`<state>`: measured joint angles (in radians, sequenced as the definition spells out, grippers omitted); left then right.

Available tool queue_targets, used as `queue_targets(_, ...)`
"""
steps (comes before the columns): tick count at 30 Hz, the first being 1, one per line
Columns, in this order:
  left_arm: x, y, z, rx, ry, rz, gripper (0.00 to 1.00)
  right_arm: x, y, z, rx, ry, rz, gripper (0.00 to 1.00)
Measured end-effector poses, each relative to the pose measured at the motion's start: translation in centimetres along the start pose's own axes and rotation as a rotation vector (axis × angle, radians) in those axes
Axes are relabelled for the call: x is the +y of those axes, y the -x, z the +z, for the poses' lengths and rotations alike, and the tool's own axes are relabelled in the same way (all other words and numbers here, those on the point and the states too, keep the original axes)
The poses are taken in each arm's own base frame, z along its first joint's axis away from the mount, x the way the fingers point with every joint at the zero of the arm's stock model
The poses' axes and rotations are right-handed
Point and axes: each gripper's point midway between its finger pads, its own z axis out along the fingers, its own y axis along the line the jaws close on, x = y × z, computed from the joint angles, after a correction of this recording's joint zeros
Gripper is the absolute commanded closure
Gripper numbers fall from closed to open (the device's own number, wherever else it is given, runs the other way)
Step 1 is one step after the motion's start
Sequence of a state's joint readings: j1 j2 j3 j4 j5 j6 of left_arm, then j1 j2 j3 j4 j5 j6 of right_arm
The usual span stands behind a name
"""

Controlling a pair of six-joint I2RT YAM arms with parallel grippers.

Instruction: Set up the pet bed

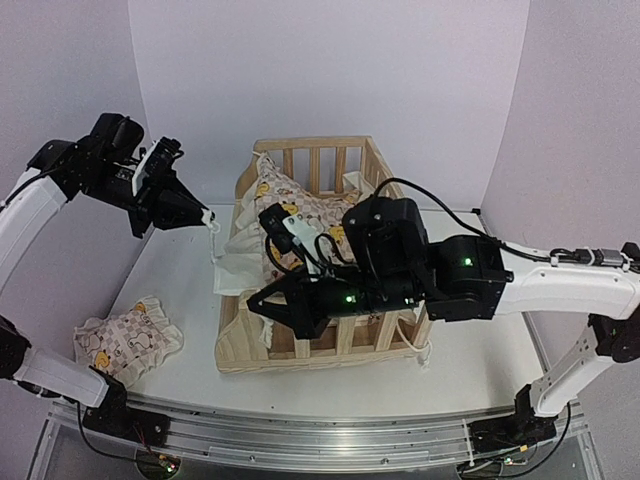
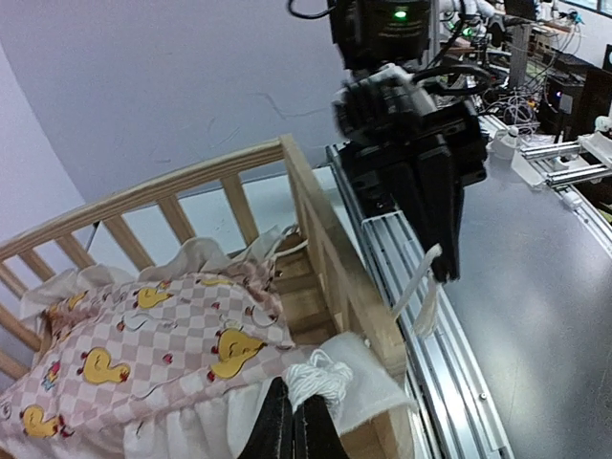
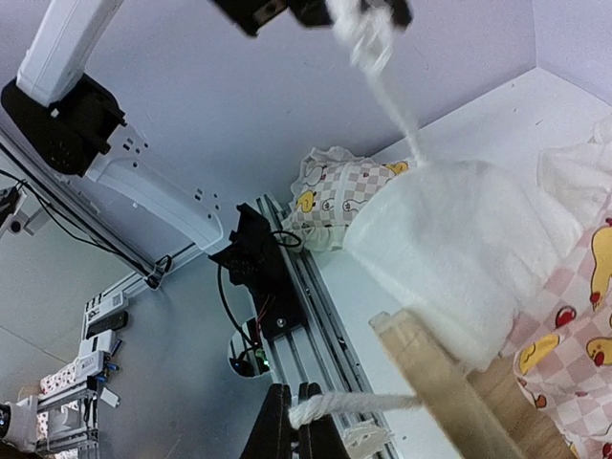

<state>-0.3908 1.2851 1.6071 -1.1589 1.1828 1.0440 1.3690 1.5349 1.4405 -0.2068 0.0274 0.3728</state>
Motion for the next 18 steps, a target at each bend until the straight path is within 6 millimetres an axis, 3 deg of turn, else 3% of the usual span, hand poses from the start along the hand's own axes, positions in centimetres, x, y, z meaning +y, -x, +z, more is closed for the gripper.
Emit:
queue_targets(4,-1.9,-0.4,2.7,-0.025,-0.092,-0.026,1.00,-1.0,1.6,1.4,-0.004,0.020,0.038,1.00)
queue_targets(8,-0.6,0.3,4.0,-0.038,-0.072,-0.033,1.00,-3.2,2.4,1.8,-0.022,-0.017,0.109,1.00)
queue_targets(11,0.2,1.6,4.8,-0.051,-0.061,-0.012,1.00,-5.1,2.6,1.7,-0.046,-0.050,0.176,1.00)
queue_targets(18,1.4,7.2,5.5,-0.121,-0.042,0.053,1.00,-6.0,3.6,1.3,-0.121,-0.038,0.306,1.00)
